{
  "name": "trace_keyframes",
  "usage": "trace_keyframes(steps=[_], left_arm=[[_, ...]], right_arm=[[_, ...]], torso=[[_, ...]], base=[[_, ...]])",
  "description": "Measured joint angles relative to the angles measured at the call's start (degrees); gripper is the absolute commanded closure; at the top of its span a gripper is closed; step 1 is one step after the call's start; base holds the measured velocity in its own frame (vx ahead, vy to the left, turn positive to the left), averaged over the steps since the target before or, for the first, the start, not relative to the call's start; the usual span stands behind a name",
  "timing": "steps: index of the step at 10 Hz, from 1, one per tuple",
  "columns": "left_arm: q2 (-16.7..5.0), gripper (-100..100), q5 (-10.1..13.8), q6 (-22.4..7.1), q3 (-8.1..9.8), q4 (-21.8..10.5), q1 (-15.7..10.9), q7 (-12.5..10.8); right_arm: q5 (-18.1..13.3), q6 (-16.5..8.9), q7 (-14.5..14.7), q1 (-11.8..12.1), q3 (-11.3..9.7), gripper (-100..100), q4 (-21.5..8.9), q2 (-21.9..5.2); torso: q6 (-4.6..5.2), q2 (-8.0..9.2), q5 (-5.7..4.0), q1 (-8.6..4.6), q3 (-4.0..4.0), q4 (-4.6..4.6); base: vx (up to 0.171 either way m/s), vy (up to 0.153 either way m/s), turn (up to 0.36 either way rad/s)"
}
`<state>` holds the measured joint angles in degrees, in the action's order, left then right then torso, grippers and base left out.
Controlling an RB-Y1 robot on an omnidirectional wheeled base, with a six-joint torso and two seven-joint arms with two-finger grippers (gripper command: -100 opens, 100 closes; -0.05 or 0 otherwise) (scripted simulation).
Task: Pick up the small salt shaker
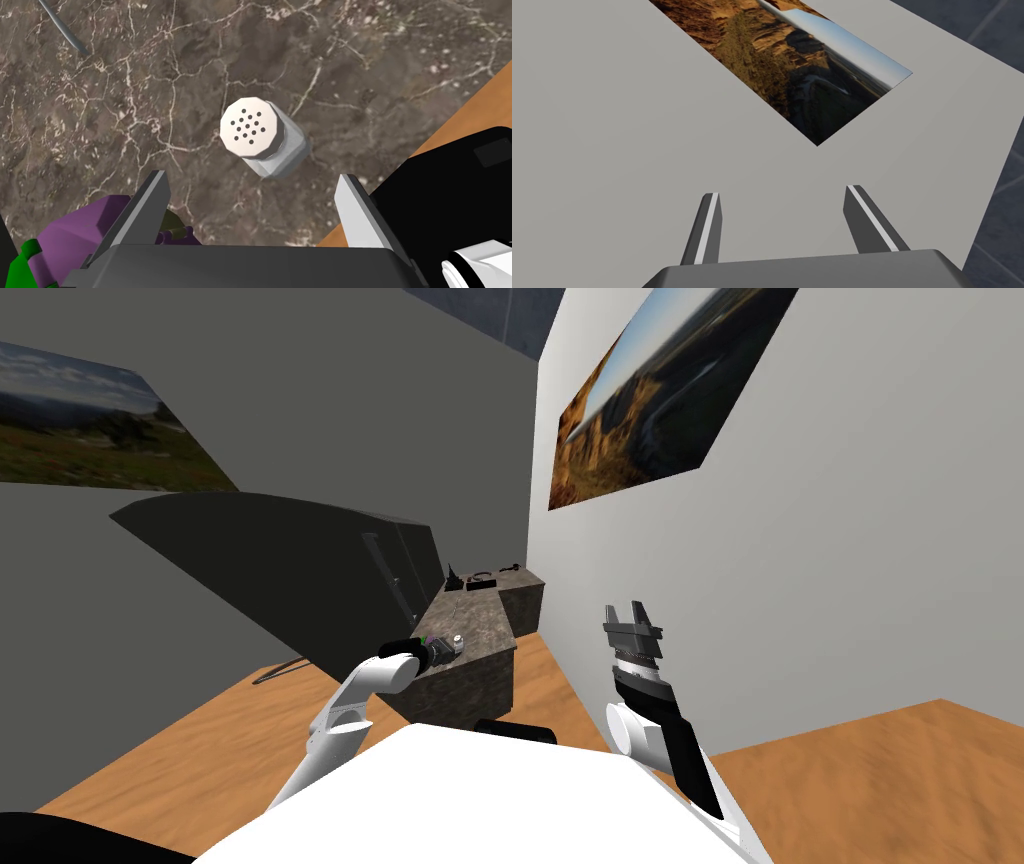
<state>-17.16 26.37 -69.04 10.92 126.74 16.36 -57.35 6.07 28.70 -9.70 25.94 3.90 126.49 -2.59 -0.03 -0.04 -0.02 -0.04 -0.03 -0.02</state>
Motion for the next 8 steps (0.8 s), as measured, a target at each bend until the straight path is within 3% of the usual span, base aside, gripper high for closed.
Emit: trace_keyframes(steps=[1, 4, 5, 8], left_arm=[[0.00, -100, 0.00, 0.02, 0.00, 0.00, 0.00, 0.01], [0.77, -100, -0.43, 2.06, -0.27, -2.98, -0.66, 1.27], [0.81, 100, -0.45, 2.25, -0.29, -3.09, -0.66, 1.38], [0.79, 100, -0.46, 2.24, -0.28, -3.05, -0.68, 1.40]], right_arm=[[0.00, 0.00, 0.00, 0.00, 0.00, 0, 0.00, 0.00], [0.00, 0.00, 0.00, 0.00, 0.00, 0, 0.00, 0.00], [0.00, 0.00, 0.00, 0.00, 0.00, 0, 0.00, 0.00], [0.00, 0.00, 0.00, 0.00, 0.00, 0, 0.00, 0.00]], torso=[[0.00, 0.04, 0.01, 0.05, 0.02, 0.01], [0.00, 0.04, 0.02, 0.06, 0.03, 0.01], [0.00, 0.06, 0.02, 0.07, 0.03, 0.01], [0.00, 0.01, 0.06, 0.13, 0.00, -0.01]], base=[[0.003, -0.004, 0.012], [0.003, -0.004, 0.011], [0.000, 0.000, 0.000], [0.000, 0.000, 0.000]])
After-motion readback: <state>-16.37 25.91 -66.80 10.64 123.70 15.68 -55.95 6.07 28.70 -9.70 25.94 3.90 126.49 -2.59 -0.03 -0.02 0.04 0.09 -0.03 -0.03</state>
